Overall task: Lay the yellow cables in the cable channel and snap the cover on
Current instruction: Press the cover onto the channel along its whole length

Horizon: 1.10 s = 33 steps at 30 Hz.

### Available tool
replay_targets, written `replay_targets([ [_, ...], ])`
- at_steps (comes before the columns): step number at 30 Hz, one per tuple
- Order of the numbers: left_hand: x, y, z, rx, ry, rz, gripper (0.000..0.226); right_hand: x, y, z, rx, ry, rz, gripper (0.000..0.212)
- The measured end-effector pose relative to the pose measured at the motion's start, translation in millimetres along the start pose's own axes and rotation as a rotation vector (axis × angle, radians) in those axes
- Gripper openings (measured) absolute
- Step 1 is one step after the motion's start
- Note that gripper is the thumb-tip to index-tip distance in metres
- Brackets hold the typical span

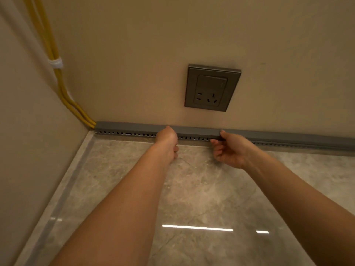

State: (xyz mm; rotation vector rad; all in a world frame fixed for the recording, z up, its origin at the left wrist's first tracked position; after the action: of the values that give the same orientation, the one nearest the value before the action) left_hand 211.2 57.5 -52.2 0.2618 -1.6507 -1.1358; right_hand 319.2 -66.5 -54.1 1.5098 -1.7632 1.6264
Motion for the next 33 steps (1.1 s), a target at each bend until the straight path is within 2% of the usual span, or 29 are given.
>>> replay_targets([
  [3,-1.2,-0.2,0.4,0.007,-0.004,0.001,0.027,0.6,-0.5,0.0,-0.010,0.026,0.014,0.037],
  [6,-6.9,-1.5,-0.6,0.020,-0.011,-0.005,0.046,-0.9,-1.5,-1.2,-0.026,0.042,0.026,0.038],
  [14,-9.1,-6.6,-0.1,0.078,0.057,-0.037,0.050,-5.8,-1.8,-2.8,-0.036,0.061,0.034,0.036],
  [19,-11.8,-14.6,-8.3,0.130,0.169,-0.047,0.060,-8.3,-3.8,-1.1,-0.066,0.041,-0.022,0.038],
  [23,-5.3,-22.4,-30.0,0.122,0.176,-0.054,0.069,-9.7,-2.5,-2.7,-0.097,0.011,-0.037,0.029],
  [25,-1.5,-25.2,-47.2,0.108,0.155,-0.057,0.067,-10.3,-3.1,-1.2,-0.078,0.010,-0.022,0.026],
  [28,0.9,-24.7,-74.1,0.111,0.086,-0.068,0.051,-11.1,-1.7,-3.6,-0.045,-0.006,-0.012,0.032],
  [33,0.7,-22.6,-85.4,0.109,0.085,-0.037,0.055,-9.8,-2.9,-5.8,-0.020,-0.046,-0.018,0.029],
])
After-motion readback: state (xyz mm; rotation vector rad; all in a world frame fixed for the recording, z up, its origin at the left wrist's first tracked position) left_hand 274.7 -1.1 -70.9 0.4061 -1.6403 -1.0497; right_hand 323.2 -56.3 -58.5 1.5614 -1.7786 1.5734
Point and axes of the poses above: each hand's wrist, its own x-axis away from the middle knuckle, its own z-axis out of the back of the hand, y = z × x, the point moved 8 cm from there along -x, towards the middle knuckle, and after that the axes turned 6 degrees about -z, right-handed, at the moved point
